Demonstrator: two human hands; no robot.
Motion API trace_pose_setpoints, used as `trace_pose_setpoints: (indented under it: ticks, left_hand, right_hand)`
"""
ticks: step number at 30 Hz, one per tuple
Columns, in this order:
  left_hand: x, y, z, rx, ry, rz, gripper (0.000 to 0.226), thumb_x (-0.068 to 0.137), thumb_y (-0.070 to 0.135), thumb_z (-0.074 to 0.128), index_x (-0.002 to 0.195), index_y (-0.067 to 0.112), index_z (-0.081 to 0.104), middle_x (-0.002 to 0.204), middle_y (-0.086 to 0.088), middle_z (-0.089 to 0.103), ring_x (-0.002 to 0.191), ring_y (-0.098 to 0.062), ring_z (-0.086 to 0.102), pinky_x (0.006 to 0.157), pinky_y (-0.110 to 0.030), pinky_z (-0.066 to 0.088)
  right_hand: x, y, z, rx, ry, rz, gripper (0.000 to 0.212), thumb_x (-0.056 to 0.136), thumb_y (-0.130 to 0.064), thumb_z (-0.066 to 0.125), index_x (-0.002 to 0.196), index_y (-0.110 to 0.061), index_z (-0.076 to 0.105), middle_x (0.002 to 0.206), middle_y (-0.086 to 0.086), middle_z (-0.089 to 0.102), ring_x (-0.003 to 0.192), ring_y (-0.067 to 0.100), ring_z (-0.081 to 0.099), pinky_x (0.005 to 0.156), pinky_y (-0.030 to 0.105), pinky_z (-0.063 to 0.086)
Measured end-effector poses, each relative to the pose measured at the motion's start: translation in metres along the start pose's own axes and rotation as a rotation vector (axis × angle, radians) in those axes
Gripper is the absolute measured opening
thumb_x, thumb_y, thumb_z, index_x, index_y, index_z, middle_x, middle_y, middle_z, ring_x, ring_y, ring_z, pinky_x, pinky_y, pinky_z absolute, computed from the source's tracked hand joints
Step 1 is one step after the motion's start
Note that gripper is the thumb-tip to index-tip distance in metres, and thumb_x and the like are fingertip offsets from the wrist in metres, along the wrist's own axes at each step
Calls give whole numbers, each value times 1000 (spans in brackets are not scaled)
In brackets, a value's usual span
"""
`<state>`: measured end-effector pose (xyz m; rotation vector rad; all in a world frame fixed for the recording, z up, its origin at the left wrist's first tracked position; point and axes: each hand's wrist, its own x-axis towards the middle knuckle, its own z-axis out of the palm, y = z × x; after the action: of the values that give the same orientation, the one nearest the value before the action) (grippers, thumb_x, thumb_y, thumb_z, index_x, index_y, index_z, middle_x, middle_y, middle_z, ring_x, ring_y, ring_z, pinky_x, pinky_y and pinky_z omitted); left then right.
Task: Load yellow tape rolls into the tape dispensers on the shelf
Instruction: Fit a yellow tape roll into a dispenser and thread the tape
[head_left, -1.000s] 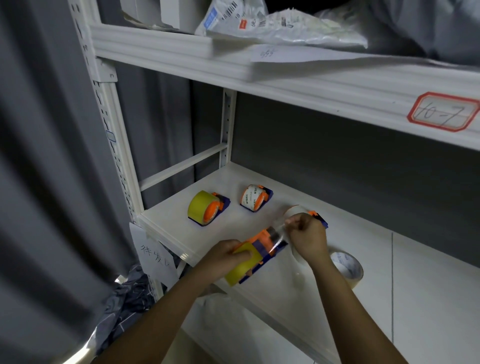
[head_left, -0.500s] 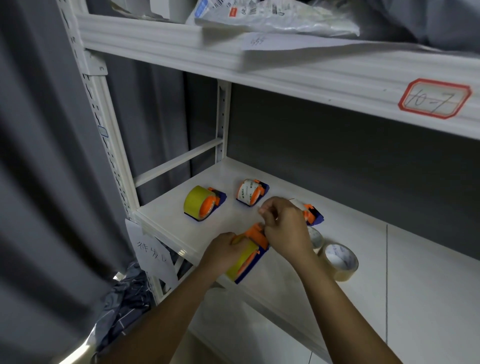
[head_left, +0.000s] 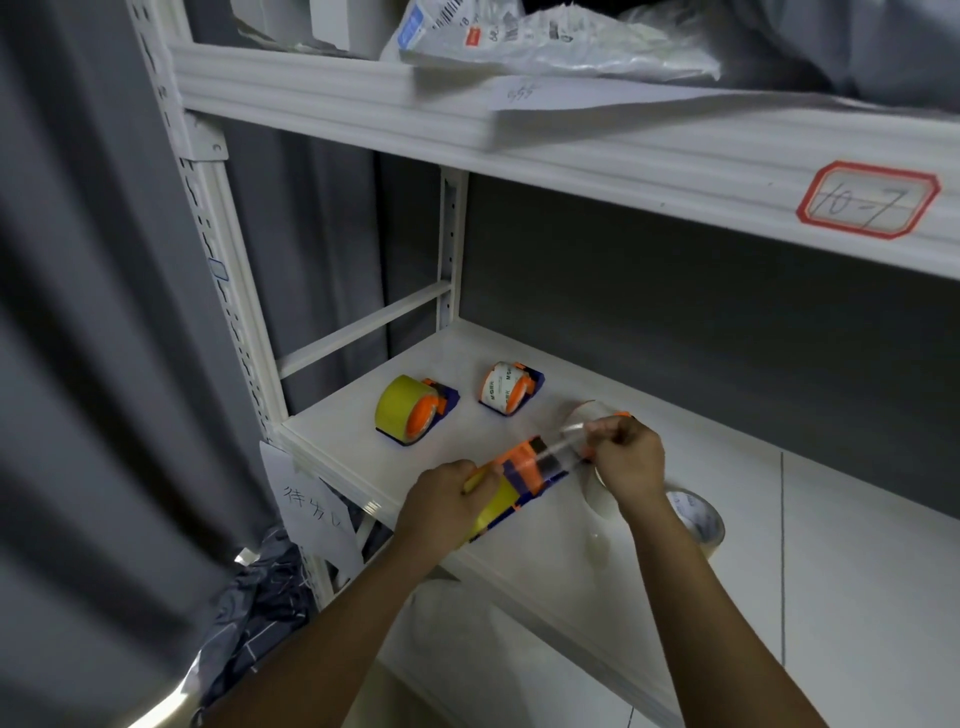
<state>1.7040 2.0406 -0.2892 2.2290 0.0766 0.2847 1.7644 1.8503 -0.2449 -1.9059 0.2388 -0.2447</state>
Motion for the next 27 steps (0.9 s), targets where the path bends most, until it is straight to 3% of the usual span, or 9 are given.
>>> trace_pose_setpoints:
  ticks: [5,9,15,18,21,25,27]
  left_hand:
    - [1,-5,-4,-14,51,1,46,90,44,52,52,23,37,51,2,49,56,-21,56,53,-29,43]
    - [1,-4,-7,-35,90,5,43,90,46,51,55,23,44,59,-5,62,61,-21,65,57,-31,49]
    - [-4,-2,-7,-13,144,49,40,89,41,56,55,23,47,52,5,51,56,-16,52,53,-22,39]
    - [-7,-4,-8,-18,128,65,39,88,41,57,66,10,58,62,-5,60,61,-20,57,58,-26,44]
    - [-9,-6,-10,-37,136,74,35,87,39,59,65,12,57,60,2,55,58,-14,53,54,-18,38]
    - [-10,-8,-10,-54,125,69,28,87,40,59,66,22,54,63,6,54,57,-6,52,54,-14,36]
    - [-9,-9,-10,-63,120,65,27,86,40,60,67,22,55,65,5,56,59,-8,53,56,-15,39]
  right_hand:
    - [-10,10,1,69,12,53,22,83,-11,58,68,-24,66,82,-2,69,89,22,63,89,43,51]
    - [-20,20,4,201,44,165,18,85,-12,61,69,-19,65,75,3,64,71,17,58,58,24,47]
    - [-20,15,5,239,19,244,14,86,-11,60,73,-17,61,80,2,59,72,15,53,54,22,41]
    - [-16,12,4,223,18,222,4,87,-15,60,89,-12,61,90,7,60,79,20,56,54,21,42]
    - [-12,7,5,158,-4,152,7,89,-13,58,88,-13,65,90,7,62,82,21,56,59,23,44]
    - [-7,0,11,86,-36,117,13,90,-10,56,93,-7,68,92,9,65,90,25,59,85,38,52]
    - [-4,-3,13,64,-49,115,13,91,-12,57,97,-7,67,97,11,64,94,26,58,90,41,51]
